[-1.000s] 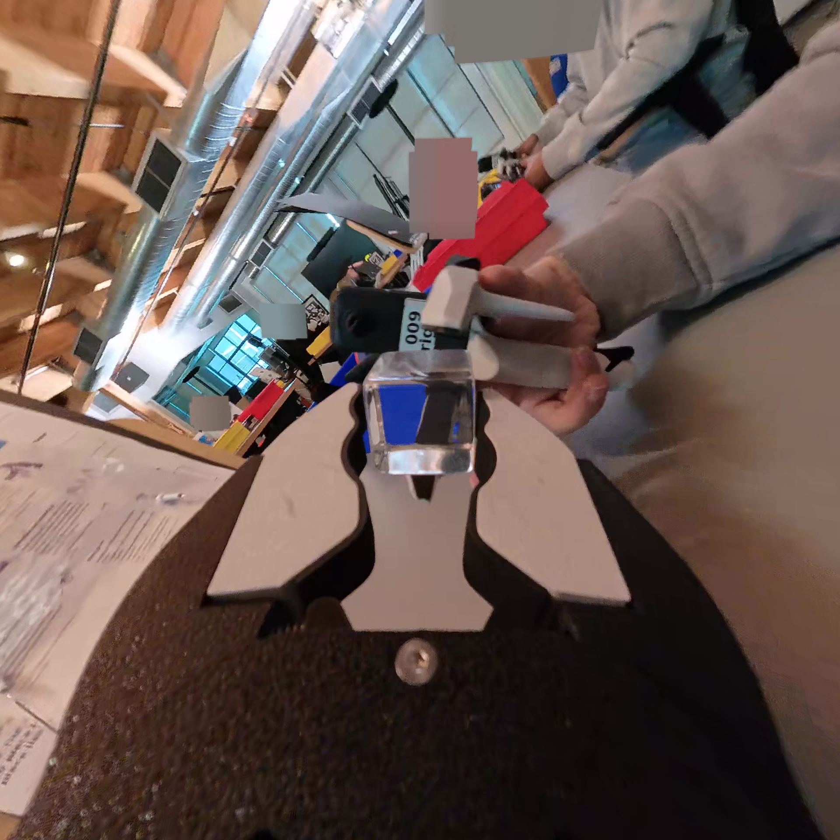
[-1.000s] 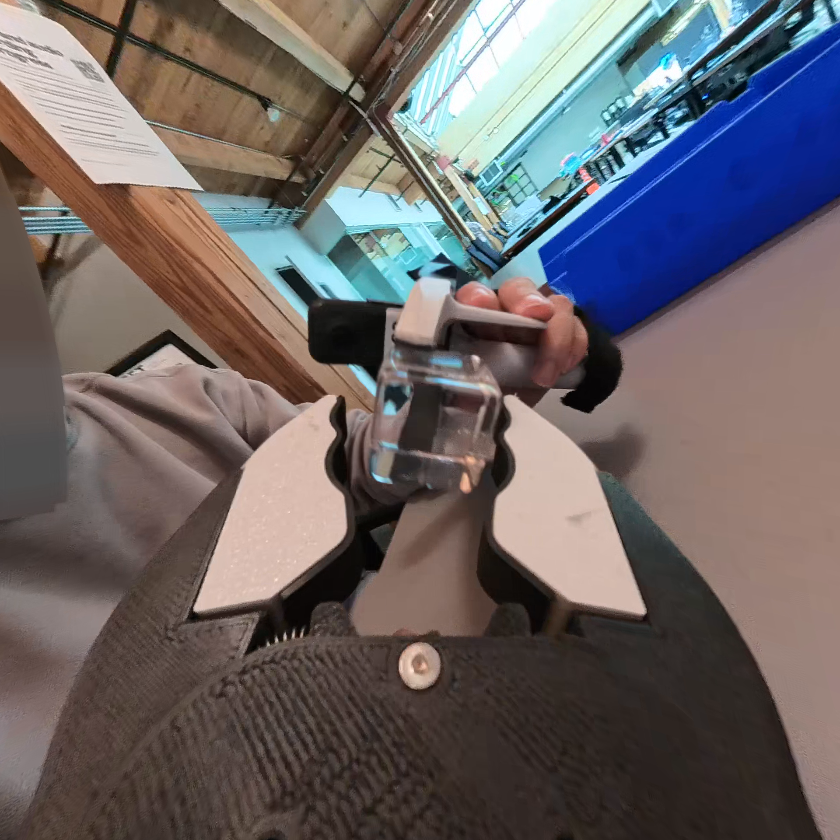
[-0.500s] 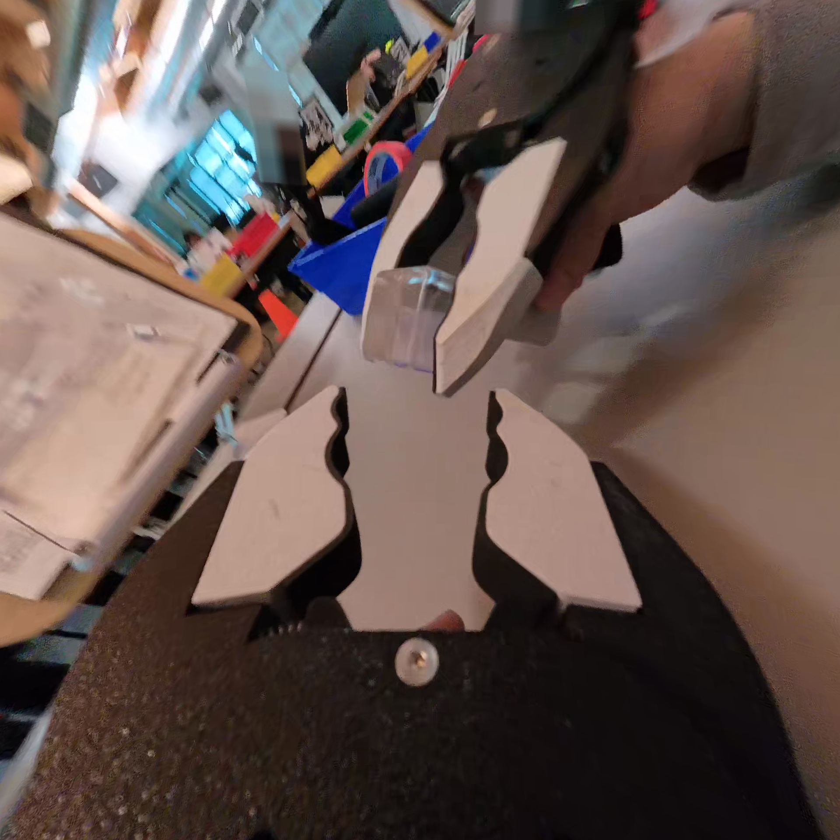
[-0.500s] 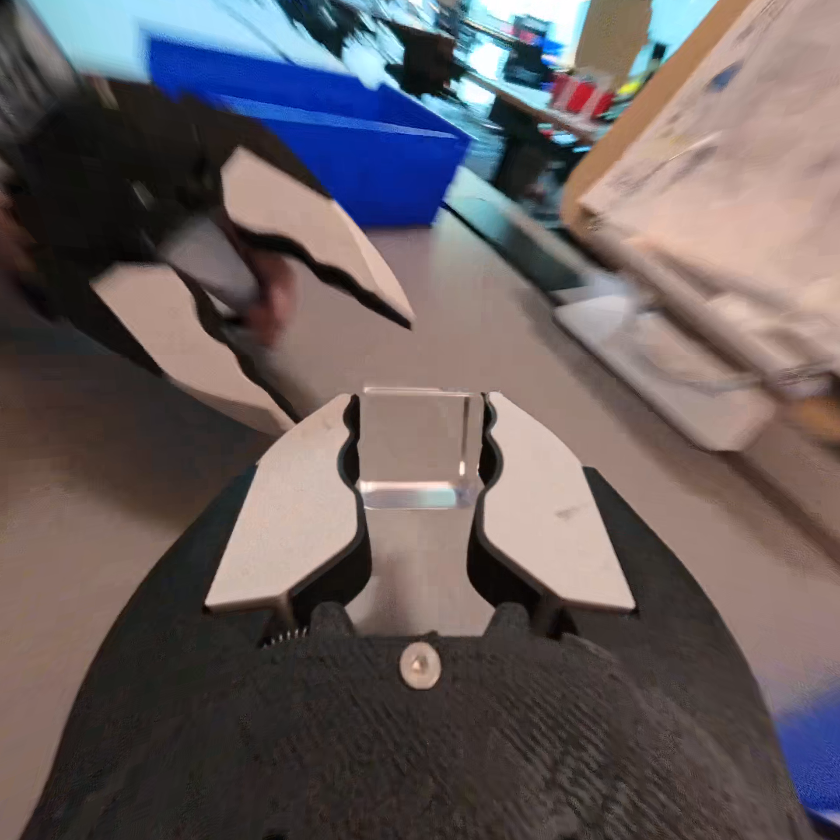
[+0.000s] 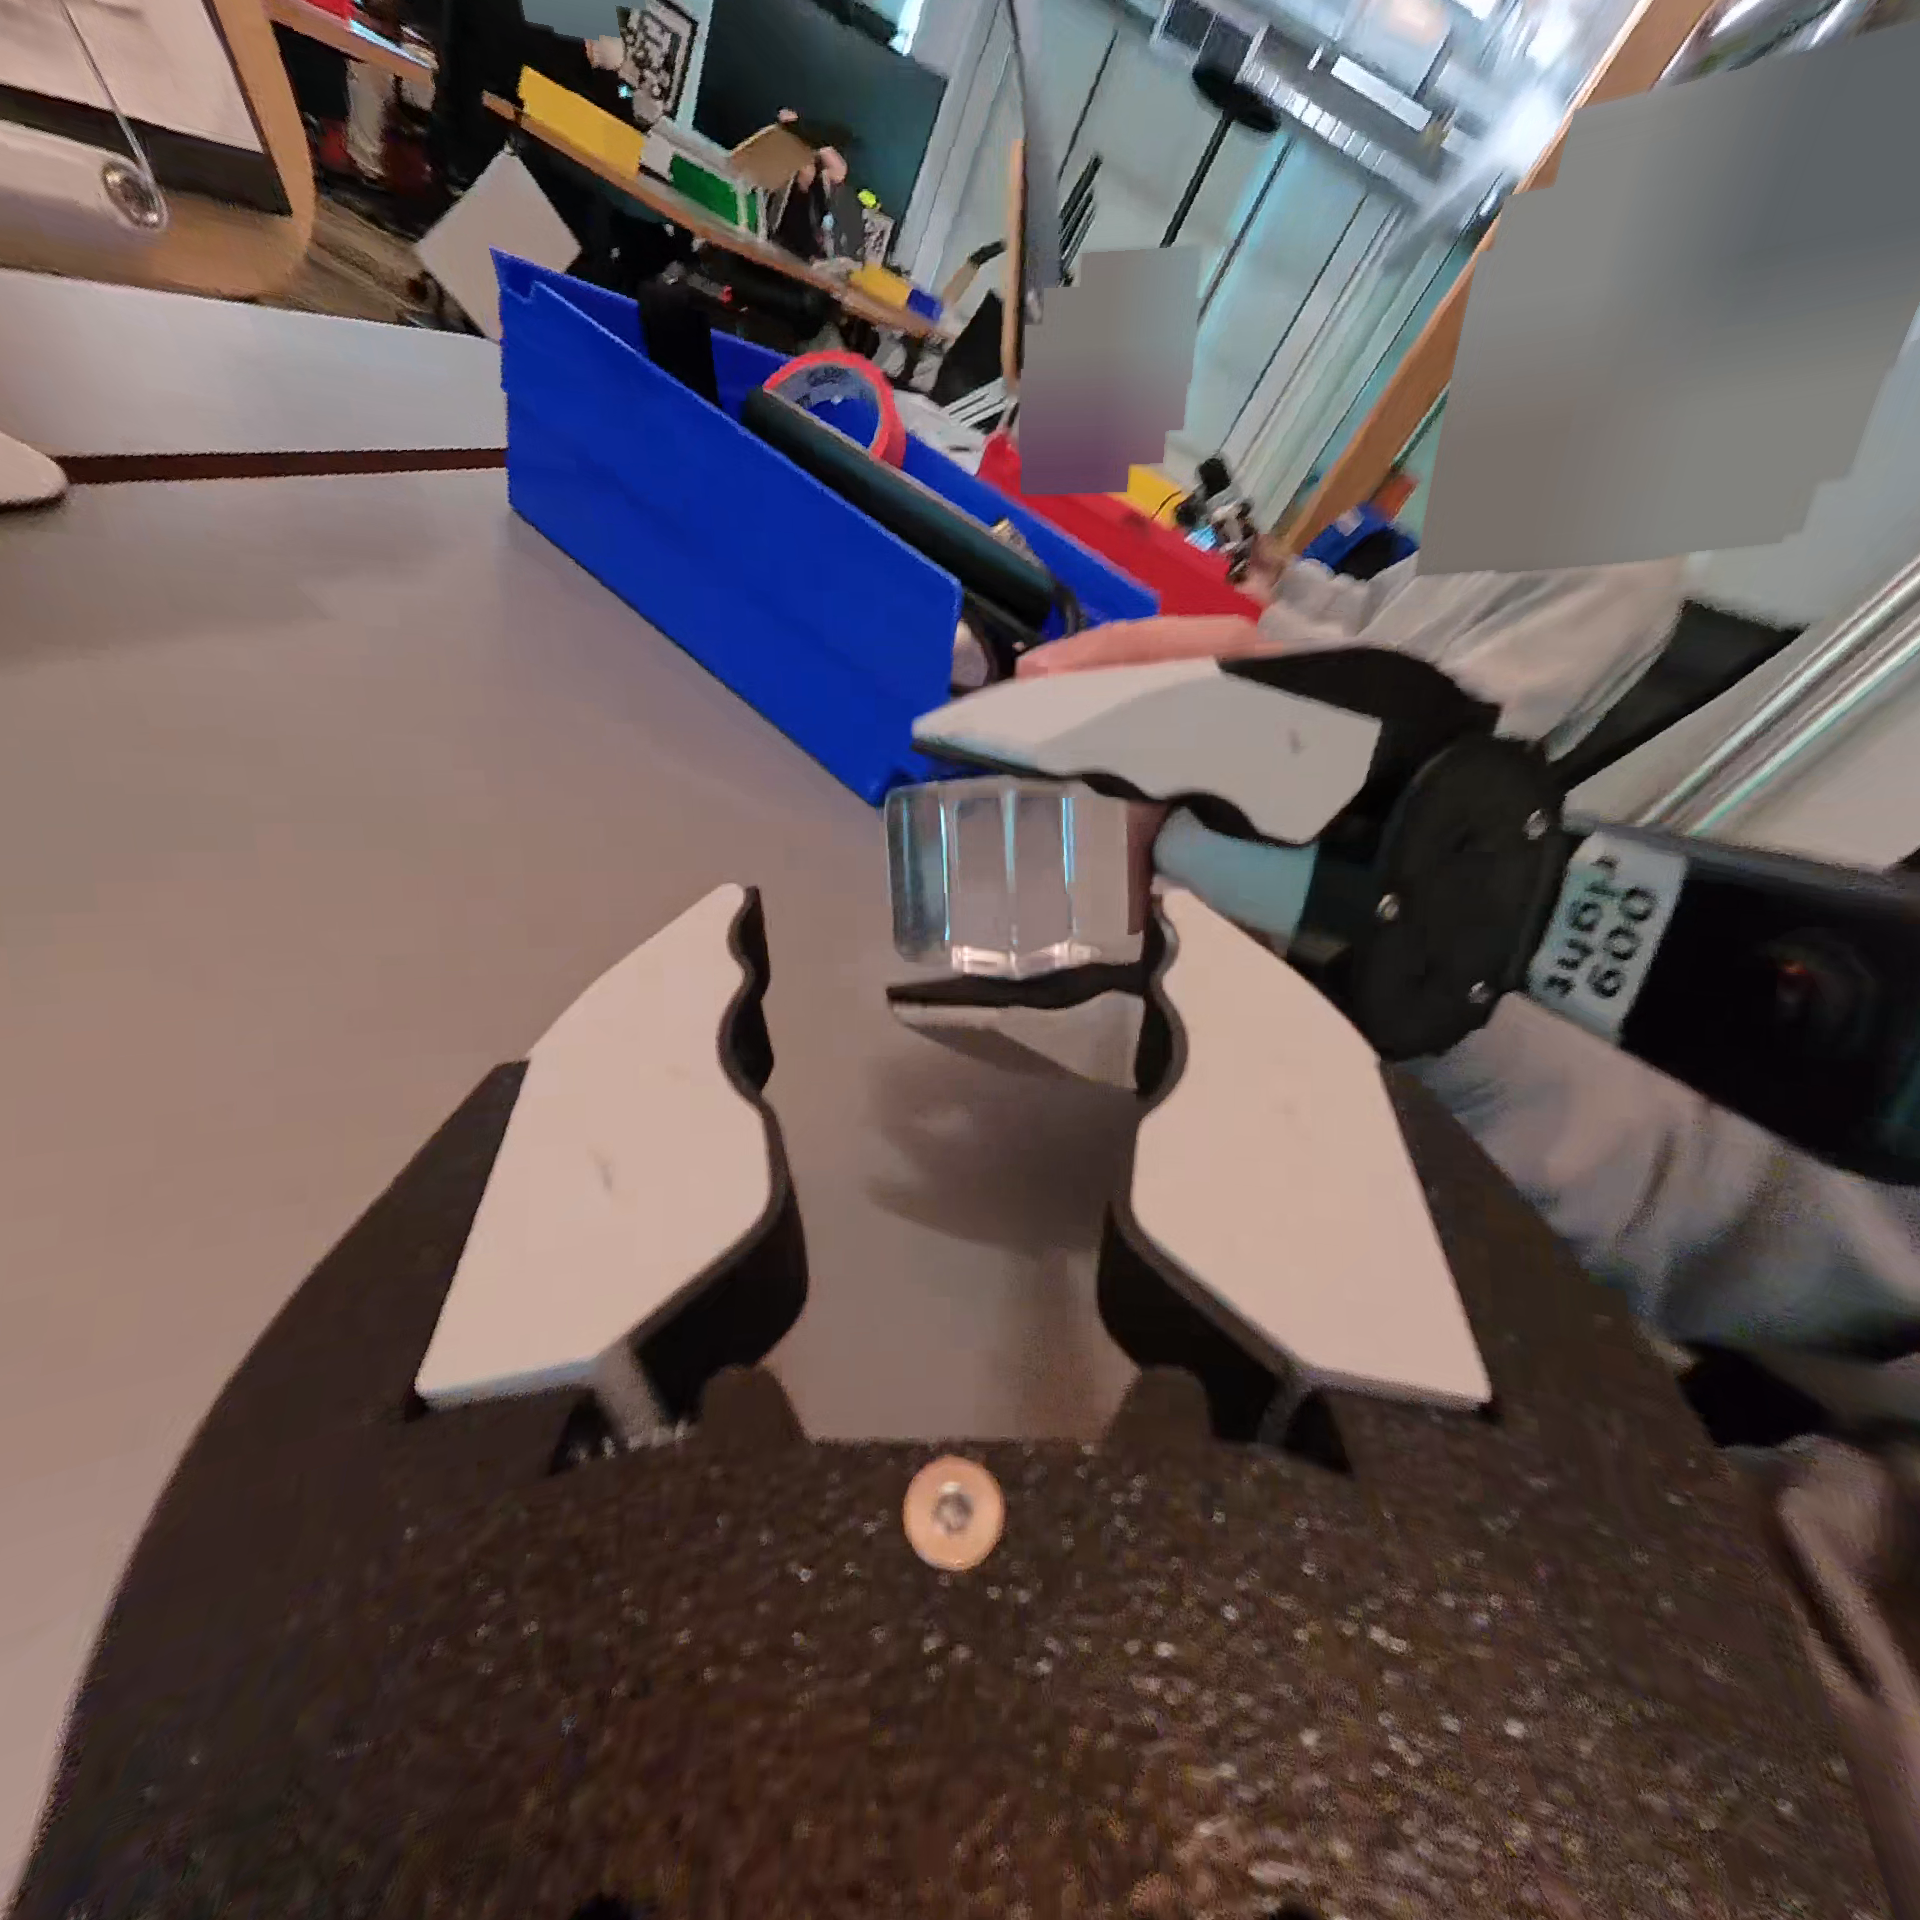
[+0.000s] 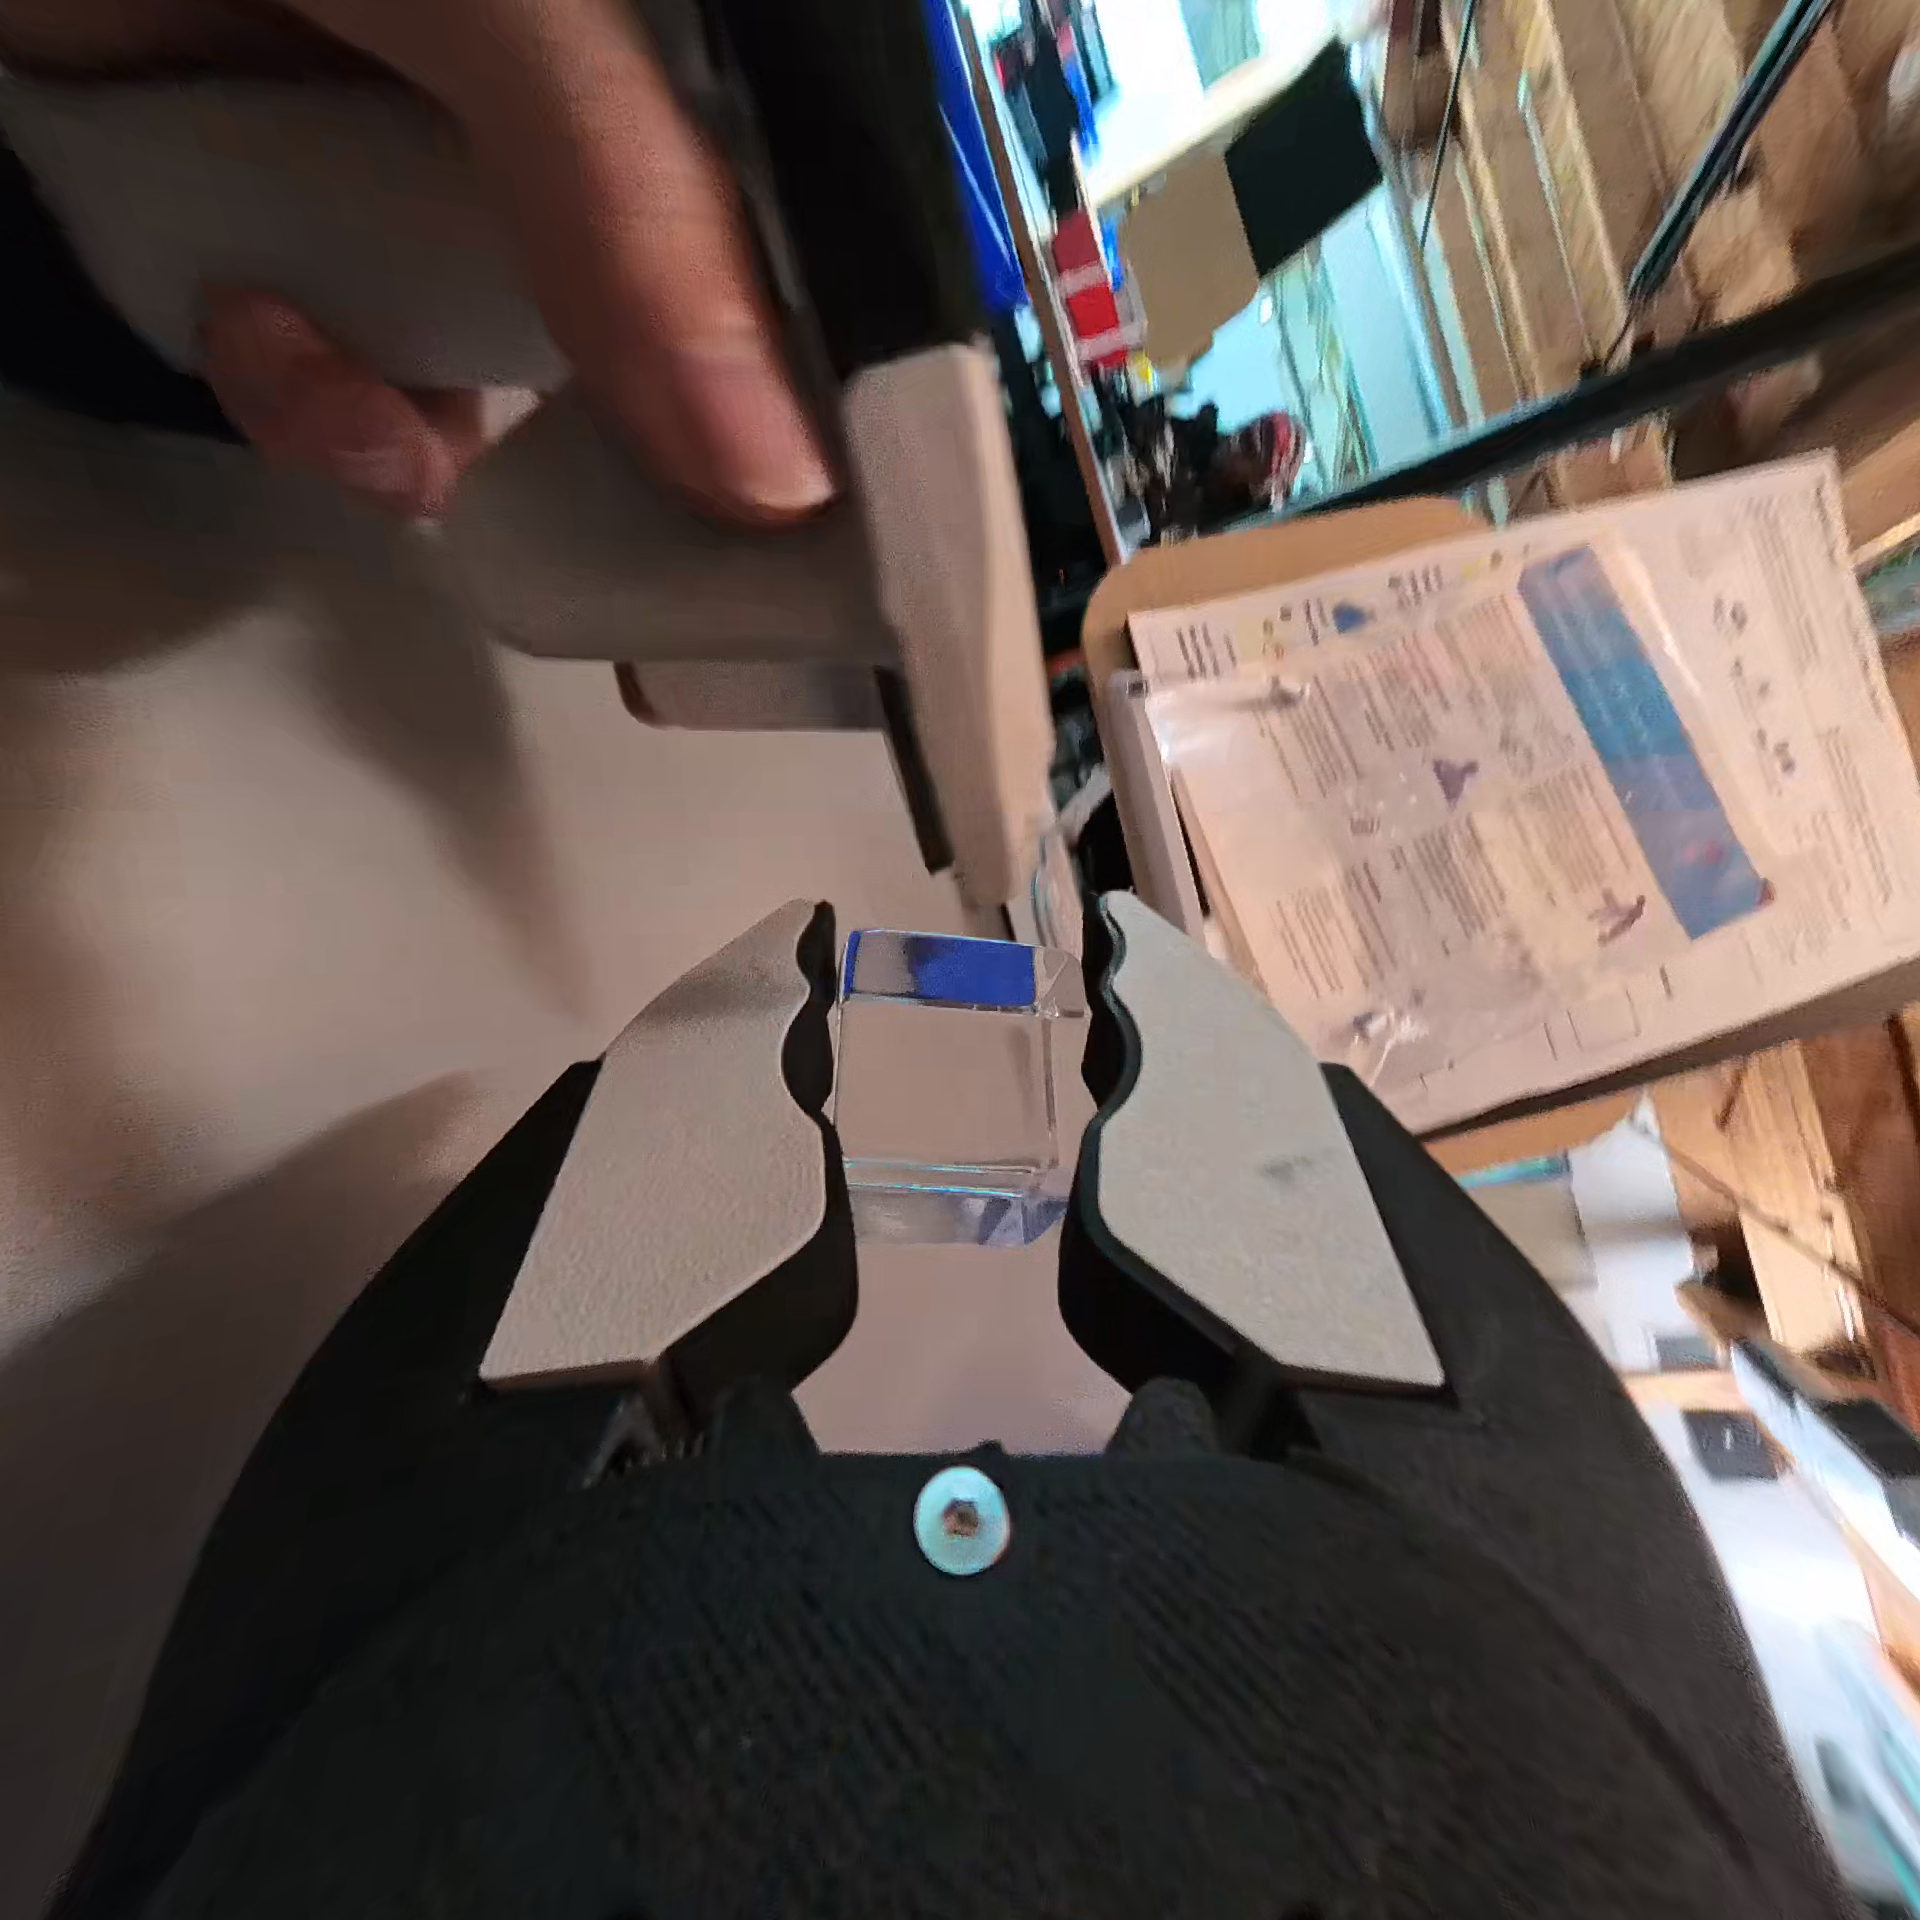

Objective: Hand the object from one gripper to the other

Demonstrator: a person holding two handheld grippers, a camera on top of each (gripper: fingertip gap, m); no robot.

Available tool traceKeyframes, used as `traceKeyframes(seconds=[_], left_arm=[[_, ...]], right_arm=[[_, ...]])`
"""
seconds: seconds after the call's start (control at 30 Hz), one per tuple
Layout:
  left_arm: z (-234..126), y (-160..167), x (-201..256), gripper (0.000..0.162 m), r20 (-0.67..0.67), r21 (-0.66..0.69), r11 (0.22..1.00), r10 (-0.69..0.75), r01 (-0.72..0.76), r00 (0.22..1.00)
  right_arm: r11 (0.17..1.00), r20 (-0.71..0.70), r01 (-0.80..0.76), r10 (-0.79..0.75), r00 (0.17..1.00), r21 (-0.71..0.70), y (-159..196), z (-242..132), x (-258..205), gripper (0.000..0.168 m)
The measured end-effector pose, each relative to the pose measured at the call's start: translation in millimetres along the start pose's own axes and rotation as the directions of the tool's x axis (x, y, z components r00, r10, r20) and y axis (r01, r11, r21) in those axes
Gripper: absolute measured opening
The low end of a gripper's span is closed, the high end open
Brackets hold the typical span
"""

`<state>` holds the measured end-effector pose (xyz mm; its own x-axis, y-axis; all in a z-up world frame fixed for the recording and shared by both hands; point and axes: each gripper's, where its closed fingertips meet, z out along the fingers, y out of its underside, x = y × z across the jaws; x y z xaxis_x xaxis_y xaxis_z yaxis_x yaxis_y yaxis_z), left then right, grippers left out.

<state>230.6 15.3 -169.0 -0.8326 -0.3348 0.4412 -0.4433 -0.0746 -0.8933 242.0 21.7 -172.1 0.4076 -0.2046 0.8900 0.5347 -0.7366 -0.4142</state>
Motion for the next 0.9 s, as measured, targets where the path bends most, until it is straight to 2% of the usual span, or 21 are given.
traceKeyframes(seconds=[0.07,0.2,0.3,0.37,0.43,0.47,0.53,0.6,0.67,0.7,0.77,0.83,0.9], left_arm=[[-3.6,-0.5,2.8,0.069,-0.056,-0.010,0.998,-0.063,0.062,0.996],[-4.4,11.6,12.3,0.079,-0.144,-0.105,0.990,-0.109,0.094,0.984],[-2.2,25.4,27.5,0.081,-0.223,-0.200,0.974,-0.152,0.107,0.963],[-0.6,36.6,36.7,0.072,-0.268,-0.262,0.961,-0.161,0.089,0.950],[-0.9,40.4,48.1,0.047,-0.342,-0.271,0.960,-0.161,0.066,0.926],[0.5,40.0,47.8,0.046,-0.341,-0.260,0.964,-0.151,0.062,0.928],[2.4,38.5,47.1,0.046,-0.339,-0.228,0.973,-0.099,0.021,0.936],[3.1,33.0,42.7,0.046,-0.308,-0.174,0.984,-0.013,-0.042,0.951],[-1.0,22.9,35.5,0.046,-0.259,-0.108,0.985,0.100,-0.132,0.961],[-4.1,14.2,31.7,0.045,-0.225,-0.058,0.982,0.162,-0.180,0.961],[-12.1,-5.2,28.3,0.045,-0.149,0.052,0.944,0.331,-0.327,0.932],[-20.7,-26.7,28.2,0.045,-0.006,0.158,0.829,0.544,-0.537,0.839],[-26.3,-34.1,29.6,0.045,0.131,0.130,0.623,0.761,-0.772,0.636]], right_arm=[[0.997,-0.007,0.023,-0.022,1.000,0.079,-12.0,-4.6,-1.0,0.046],[0.967,0.005,0.077,-0.080,0.997,0.241,-38.6,-15.7,-8.2,0.046],[0.943,-0.020,0.164,-0.165,0.986,0.289,-49.6,-20.3,-14.7,0.046],[0.935,-0.036,0.200,-0.198,0.980,0.293,-53.3,-20.6,-17.5,0.046],[0.933,-0.018,0.200,-0.204,0.979,0.298,-54.1,-20.4,-21.6,0.046],[0.935,-0.019,0.191,-0.194,0.981,0.298,-52.7,-20.3,-20.3,0.046],[0.935,-0.004,0.129,-0.135,0.991,0.330,-52.8,-21.6,-18.5,0.047],[0.935,0.033,-0.011,-0.001,0.999,0.355,-51.4,-23.4,-10.9,0.052],[0.895,0.129,-0.266,0.235,0.963,0.358,-44.4,-23.6,2.5,0.078],[0.852,0.206,-0.408,0.356,0.911,0.329,-38.2,-21.8,5.8,0.092],[0.700,0.403,-0.677,0.565,0.720,0.228,-30.3,-19.3,3.6,0.104],[0.467,0.589,-0.879,0.686,0.428,0.095,-33.0,-22.0,-0.2,0.104],[0.196,0.744,-0.974,0.666,0.046,-0.115,-44.7,-31.8,-3.7,0.103]])
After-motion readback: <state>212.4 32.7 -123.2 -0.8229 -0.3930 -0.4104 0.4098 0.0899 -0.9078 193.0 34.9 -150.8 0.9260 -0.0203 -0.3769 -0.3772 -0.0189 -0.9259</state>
